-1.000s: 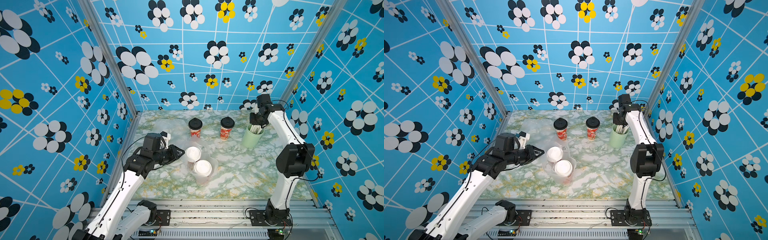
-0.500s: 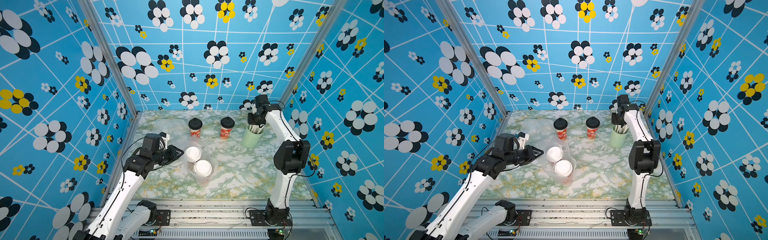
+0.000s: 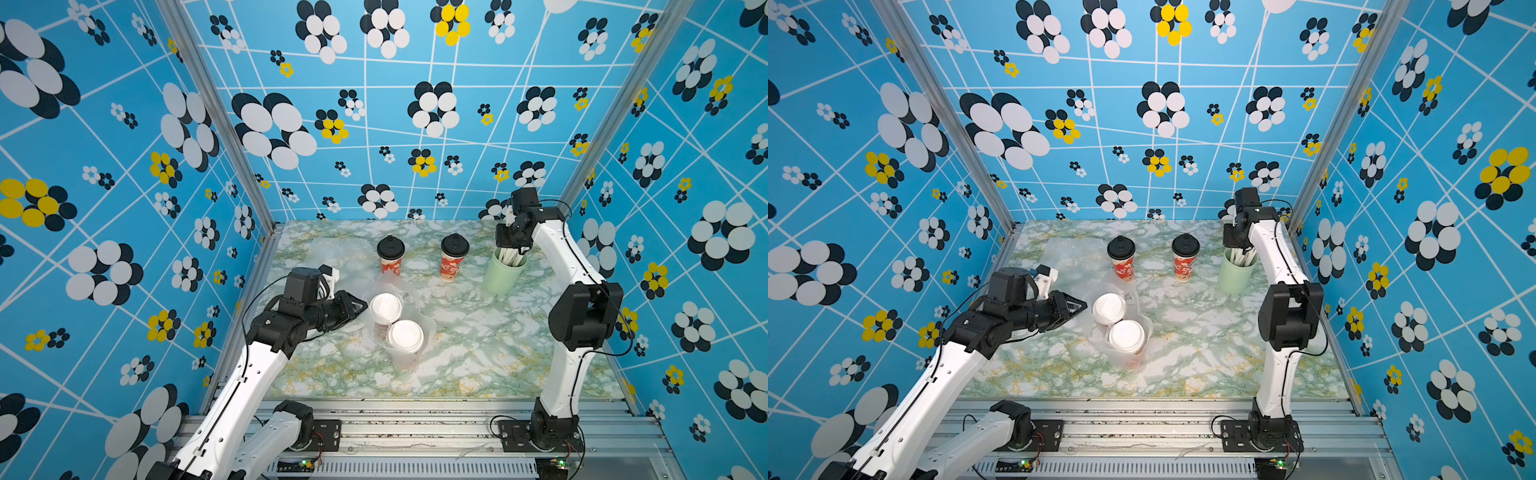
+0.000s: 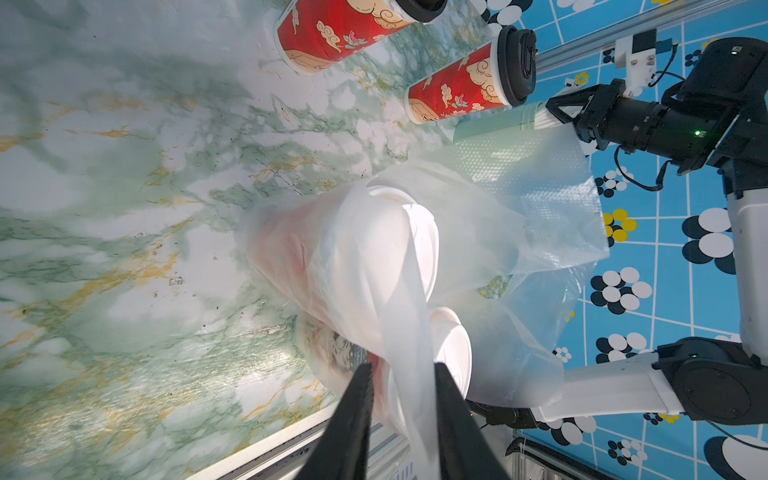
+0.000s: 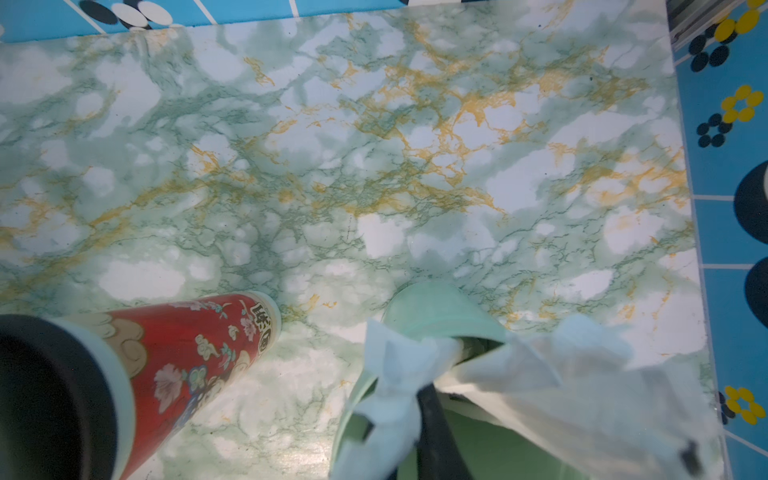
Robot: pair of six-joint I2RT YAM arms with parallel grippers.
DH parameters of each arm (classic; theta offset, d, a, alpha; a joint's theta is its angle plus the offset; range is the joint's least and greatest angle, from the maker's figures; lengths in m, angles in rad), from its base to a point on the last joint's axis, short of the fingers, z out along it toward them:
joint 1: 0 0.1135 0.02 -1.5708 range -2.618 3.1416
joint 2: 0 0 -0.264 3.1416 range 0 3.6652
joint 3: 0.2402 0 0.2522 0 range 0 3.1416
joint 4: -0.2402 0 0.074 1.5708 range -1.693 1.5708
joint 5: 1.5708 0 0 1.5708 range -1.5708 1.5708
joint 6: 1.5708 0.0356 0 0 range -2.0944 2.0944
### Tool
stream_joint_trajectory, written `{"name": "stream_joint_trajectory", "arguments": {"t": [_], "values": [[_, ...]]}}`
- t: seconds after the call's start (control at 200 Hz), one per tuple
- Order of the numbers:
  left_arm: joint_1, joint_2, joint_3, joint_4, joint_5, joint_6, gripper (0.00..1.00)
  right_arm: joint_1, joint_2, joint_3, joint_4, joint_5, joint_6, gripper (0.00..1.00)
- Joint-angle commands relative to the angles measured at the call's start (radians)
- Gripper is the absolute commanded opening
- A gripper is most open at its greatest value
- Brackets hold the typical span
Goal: Pack milk tea into plastic carrier bags
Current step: Pick up the straw from the container.
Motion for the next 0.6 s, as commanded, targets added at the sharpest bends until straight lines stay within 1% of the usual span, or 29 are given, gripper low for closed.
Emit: {"name": "stream_joint_trajectory", "arguments": {"t": [0.0, 0.045, 0.135, 0.195, 0.365, 0.515, 0.53, 0.595], "values": [[0.012, -0.014, -0.009, 0.01, 0.017, 0.007, 0.28, 0.002, -0.096, -0.013, -0.006, 0.023, 0.009, 0.11], [0.01, -0.012, -0.008, 0.012, 0.018, 0.006, 0.28, 0.001, -0.111, -0.019, -0.005, 0.023, 0.009, 0.09], [0.012, -0.012, -0.008, 0.018, 0.023, 0.003, 0.28, 0.003, -0.132, -0.024, -0.009, 0.028, 0.01, 0.1], [0.012, -0.012, -0.007, 0.019, 0.023, 0.003, 0.28, 0.004, -0.141, -0.022, -0.015, 0.028, 0.01, 0.07], [0.012, -0.007, -0.001, 0.016, 0.023, 0.008, 0.29, 0.017, -0.192, -0.009, -0.026, 0.052, 0.013, 0.06], [0.01, 0.002, 0.018, 0.006, 0.008, 0.023, 0.35, 0.043, -0.242, 0.053, -0.079, 0.073, 0.021, 0.05], [0.01, 0.004, 0.021, 0.005, 0.005, 0.027, 0.36, 0.076, -0.247, 0.06, -0.084, 0.074, 0.022, 0.05], [0.011, 0.014, 0.038, -0.01, -0.012, 0.045, 0.4, 0.11, -0.266, 0.091, -0.111, 0.085, 0.025, 0.05]]}}
